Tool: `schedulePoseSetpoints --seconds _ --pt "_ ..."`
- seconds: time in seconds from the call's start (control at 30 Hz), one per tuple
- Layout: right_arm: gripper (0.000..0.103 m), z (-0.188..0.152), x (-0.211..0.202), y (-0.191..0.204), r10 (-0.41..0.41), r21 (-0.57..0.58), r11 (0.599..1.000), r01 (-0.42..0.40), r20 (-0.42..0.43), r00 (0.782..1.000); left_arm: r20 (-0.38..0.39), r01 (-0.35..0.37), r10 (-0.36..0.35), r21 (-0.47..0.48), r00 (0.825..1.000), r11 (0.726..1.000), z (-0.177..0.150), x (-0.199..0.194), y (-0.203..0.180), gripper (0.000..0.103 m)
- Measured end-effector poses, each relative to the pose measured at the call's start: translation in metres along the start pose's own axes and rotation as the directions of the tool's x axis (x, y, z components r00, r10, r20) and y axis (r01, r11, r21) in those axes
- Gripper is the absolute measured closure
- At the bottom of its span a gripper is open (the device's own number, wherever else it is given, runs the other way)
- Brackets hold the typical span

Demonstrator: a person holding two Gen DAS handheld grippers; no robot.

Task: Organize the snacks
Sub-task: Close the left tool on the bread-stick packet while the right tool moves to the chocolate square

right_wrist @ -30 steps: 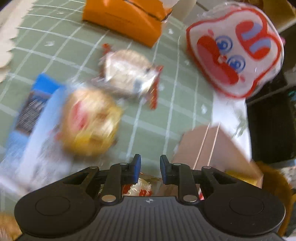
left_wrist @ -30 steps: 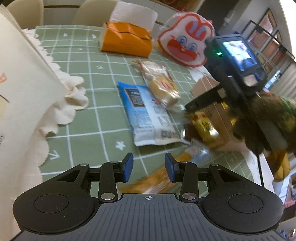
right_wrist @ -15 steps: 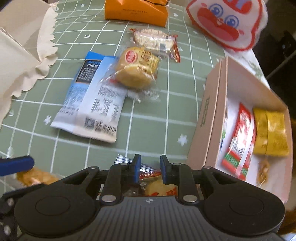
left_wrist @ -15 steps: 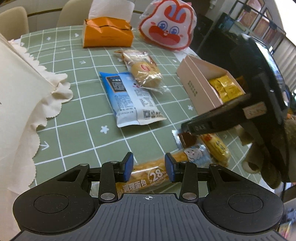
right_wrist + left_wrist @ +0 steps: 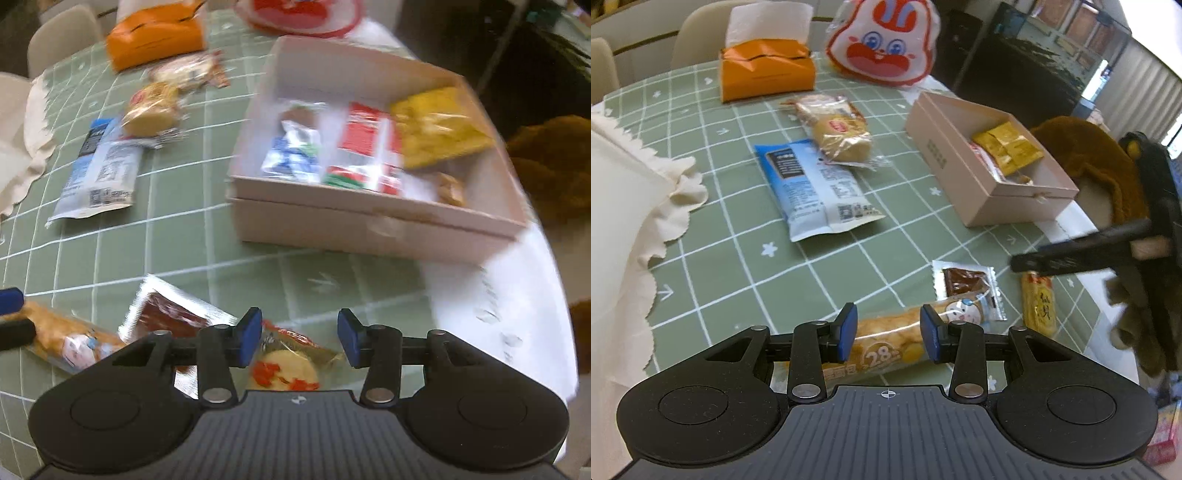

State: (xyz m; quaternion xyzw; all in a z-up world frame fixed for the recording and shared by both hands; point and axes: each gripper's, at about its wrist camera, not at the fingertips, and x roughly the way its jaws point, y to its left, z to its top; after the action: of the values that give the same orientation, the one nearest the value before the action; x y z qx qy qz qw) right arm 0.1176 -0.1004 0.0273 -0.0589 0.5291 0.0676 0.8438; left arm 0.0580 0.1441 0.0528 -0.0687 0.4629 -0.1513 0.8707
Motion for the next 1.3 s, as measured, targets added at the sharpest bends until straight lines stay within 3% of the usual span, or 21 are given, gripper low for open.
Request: schedulePoseSetpoints --seconds 0.07,0.13,0.17,0.3,0.47,0.57,0.83,0.93,1.03,1.3 --pt "0.054 -0.008 -0.014 -0.006 0.05 0.021 0.999 -0.05 0.025 0.998 -0.017 -0.021 0.02 -0.016 1.0 1.0 0.002 -0.002 0.0 0.061" --pt "0.043 -0.016 -0.03 -0.007 0.096 0.022 0.995 -0.097 0.058 0.994 -0.042 -0.012 0.01 -0.032 0.999 0.999 0.003 -0.007 -0.002 0.061" --pt "0.038 -0.02 -0.036 -0.005 0.101 0.021 0.994 -0.103 0.078 0.992 -0.056 0.005 -0.008 -0.048 0.998 0.999 0.002 -0.01 -0.003 0.061" --pt "0.035 -0.032 -0.053 0.011 0.166 -0.014 0.986 -0.165 0.113 0.98 -0.129 0.098 -0.117 -0.15 0.985 0.984 -0.006 -0.009 0.0 0.061" --pt "0.035 -0.039 -0.036 0.025 0.129 -0.003 0.992 -0.129 0.098 0.987 -0.104 -0.006 -0.03 -0.325 0.994 0.946 -0.009 0.01 0.028 0.063" --pt "0.035 -0.049 -0.033 0.027 0.11 0.023 0.993 -0.114 0.124 0.986 -0.084 -0.062 0.033 -0.363 0.996 0.93 0.0 0.023 0.037 0.058" --pt "0.034 -0.068 -0.038 0.031 0.081 -0.019 0.997 -0.079 0.134 0.988 -0.036 -0.066 0.057 -0.375 0.998 0.925 0.035 0.053 0.02 0.058" --pt "0.034 -0.07 -0.041 0.023 0.082 0.006 0.996 -0.084 0.143 0.986 0.023 -0.038 0.053 -0.423 0.998 0.905 0.044 0.05 0.015 0.058" --pt "0.034 -0.071 -0.047 0.014 0.087 0.04 0.995 -0.096 0.181 0.98 0.034 -0.058 0.079 -0.411 0.996 0.91 0.048 0.047 0.008 0.058" --pt "0.033 -0.021 -0.035 -0.001 0.053 0.17 0.981 -0.094 0.236 0.97 -0.007 -0.069 0.075 -0.466 0.997 0.882 0.038 0.047 0.015 0.058"
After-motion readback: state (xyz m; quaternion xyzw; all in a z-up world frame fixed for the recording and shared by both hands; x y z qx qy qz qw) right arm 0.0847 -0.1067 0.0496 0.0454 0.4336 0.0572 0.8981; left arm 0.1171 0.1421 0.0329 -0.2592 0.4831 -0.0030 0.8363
